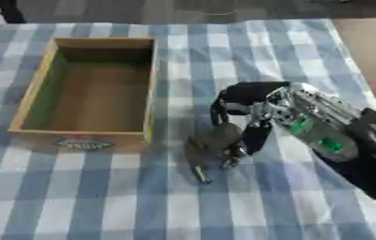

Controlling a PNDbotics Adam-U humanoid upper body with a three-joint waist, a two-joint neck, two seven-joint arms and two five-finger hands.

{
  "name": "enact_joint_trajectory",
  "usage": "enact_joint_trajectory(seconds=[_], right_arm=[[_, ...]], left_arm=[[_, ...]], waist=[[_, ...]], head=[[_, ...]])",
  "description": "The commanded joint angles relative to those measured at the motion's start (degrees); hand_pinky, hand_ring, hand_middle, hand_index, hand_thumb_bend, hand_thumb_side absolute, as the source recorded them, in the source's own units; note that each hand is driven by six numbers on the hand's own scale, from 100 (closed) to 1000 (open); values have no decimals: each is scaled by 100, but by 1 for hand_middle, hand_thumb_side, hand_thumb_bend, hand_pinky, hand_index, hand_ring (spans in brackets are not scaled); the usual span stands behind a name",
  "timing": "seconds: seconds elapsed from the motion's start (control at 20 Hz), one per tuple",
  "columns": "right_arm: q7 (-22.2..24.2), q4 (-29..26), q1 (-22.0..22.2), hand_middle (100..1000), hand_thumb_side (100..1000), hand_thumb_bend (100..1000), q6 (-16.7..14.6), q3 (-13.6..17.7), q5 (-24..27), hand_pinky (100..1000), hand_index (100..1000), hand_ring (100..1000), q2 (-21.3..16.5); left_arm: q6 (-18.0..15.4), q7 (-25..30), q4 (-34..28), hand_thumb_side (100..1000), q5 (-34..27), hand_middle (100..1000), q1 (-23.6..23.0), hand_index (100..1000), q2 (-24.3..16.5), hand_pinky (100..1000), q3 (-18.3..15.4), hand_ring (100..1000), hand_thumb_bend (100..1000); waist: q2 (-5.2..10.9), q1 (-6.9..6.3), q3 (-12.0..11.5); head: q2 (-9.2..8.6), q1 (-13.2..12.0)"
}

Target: Pick up objects on the table and place them in the box.

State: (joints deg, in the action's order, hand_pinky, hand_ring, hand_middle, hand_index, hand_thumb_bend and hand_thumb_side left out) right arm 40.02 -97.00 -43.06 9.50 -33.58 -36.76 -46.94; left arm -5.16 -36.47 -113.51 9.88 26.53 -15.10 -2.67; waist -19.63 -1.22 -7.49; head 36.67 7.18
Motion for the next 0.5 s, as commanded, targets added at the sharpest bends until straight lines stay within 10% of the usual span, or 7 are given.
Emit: enact_joint_trajectory(seconds=[0.05,0.5], right_arm=[[-12,24,-63,530,100,375,20,16,24,750,721,848,-53],[103,111,-79,523,100,366,-18,-20,-18,750,714,837,-36]], left_arm=[[-1,27,-108,610,-7,774,80,747,-83,823,7,824,100],[1,31,-108,610,-9,774,79,747,-83,823,5,824,100]], waist=[[89,8,-5],[87,12,19]], head=[[-41,-5],[-39,-4]])
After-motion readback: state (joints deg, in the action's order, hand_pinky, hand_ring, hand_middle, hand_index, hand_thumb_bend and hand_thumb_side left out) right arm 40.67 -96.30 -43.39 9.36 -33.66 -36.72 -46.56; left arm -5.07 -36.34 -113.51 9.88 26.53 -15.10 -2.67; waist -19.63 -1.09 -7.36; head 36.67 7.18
